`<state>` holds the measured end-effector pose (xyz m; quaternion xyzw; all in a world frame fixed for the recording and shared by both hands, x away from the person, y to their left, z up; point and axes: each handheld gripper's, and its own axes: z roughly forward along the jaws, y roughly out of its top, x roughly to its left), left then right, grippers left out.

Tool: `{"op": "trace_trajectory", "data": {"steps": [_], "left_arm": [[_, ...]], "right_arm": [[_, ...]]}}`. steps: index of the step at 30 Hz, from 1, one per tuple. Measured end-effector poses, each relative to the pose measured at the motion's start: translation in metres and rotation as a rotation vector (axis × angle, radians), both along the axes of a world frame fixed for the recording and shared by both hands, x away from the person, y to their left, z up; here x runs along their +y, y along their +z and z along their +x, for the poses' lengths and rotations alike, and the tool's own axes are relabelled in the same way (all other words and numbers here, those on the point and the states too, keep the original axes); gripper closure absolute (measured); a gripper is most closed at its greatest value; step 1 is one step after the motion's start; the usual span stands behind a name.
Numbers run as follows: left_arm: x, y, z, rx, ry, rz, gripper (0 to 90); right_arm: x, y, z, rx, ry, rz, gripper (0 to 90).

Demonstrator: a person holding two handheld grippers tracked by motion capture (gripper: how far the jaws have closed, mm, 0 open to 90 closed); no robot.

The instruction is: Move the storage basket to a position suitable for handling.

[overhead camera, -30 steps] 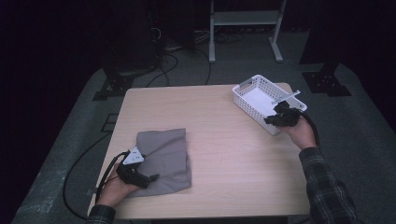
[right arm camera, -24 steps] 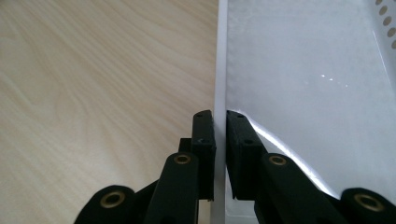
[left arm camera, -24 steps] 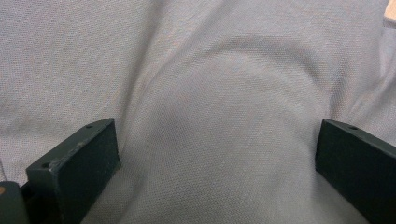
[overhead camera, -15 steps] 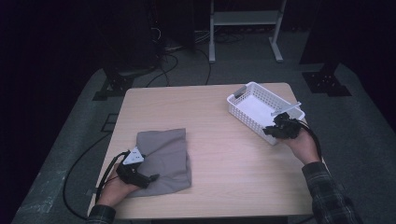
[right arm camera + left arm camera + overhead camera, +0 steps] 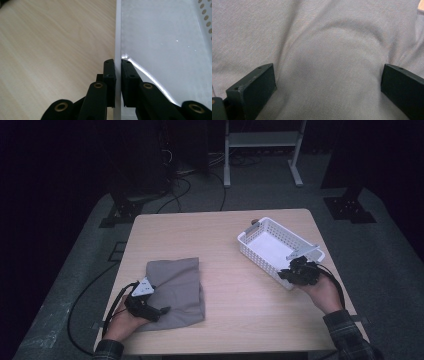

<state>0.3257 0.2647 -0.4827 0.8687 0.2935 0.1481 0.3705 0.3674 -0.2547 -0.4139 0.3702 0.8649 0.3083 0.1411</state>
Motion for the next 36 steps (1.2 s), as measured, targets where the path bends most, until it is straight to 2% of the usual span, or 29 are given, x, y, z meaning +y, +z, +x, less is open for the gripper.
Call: {"op": "trace_trajectory", "data": {"steps": [11, 20, 22, 23, 24, 25, 26, 27, 28, 30, 32, 34, 35, 36], "left_arm": [[0.0, 0.0, 0.0, 0.002, -0.001, 0.002, 0.0], [0.0, 0.0, 0.0, 0.002, -0.001, 0.002, 0.0], [0.0, 0.0, 0.0, 0.002, -0.001, 0.002, 0.0], [0.0, 0.0, 0.0, 0.002, -0.001, 0.002, 0.0], [0.0, 0.0, 0.0, 0.002, -0.001, 0.002, 0.0], [0.0, 0.0, 0.0, 0.002, -0.001, 0.002, 0.0], [0.0, 0.0, 0.0, 0.002, -0.001, 0.002, 0.0], [0.0, 0.0, 0.0, 0.002, -0.001, 0.002, 0.0], [0.0, 0.0, 0.0, 0.002, -0.001, 0.002, 0.0], [0.0, 0.0, 0.0, 0.002, -0.001, 0.002, 0.0], [0.0, 0.0, 0.0, 0.002, -0.001, 0.002, 0.0], [0.0, 0.0, 0.0, 0.002, -0.001, 0.002, 0.0], [0.0, 0.0, 0.0, 0.002, -0.001, 0.002, 0.0], [0.0, 0.0, 0.0, 0.002, 0.0, 0.001, 0.0]], "right_arm": [[0.022, 0.001, -0.029, 0.009, 0.035, -0.01, 81.4], [0.052, 0.002, -0.057, 0.025, 0.104, -0.01, 80.1], [0.054, 0.003, -0.058, 0.021, 0.109, 0.001, 75.9], [0.054, 0.003, -0.058, 0.021, 0.109, 0.001, 75.9], [0.053, 0.008, -0.059, 0.005, 0.102, 0.025, 67.5], [0.051, 0.012, -0.059, -0.003, 0.102, 0.047, 66.5], [0.051, 0.012, -0.059, -0.003, 0.102, 0.047, 66.5], [0.049, 0.016, -0.059, -0.019, 0.099, 0.07, 63.7], [0.042, 0.025, -0.057, -0.058, 0.08, 0.08, 63.3], [0.038, 0.029, -0.054, -0.064, 0.063, 0.086, 63.0], [0.022, 0.032, -0.039, -0.104, 0.014, 0.066, 62.7], [0.011, 0.03, -0.026, -0.115, -0.012, 0.055, 61.3], [0.011, 0.03, -0.026, -0.115, -0.012, 0.055, 61.3], [-0.001, 0.028, -0.012, -0.115, -0.041, 0.055, 59.8]]}}
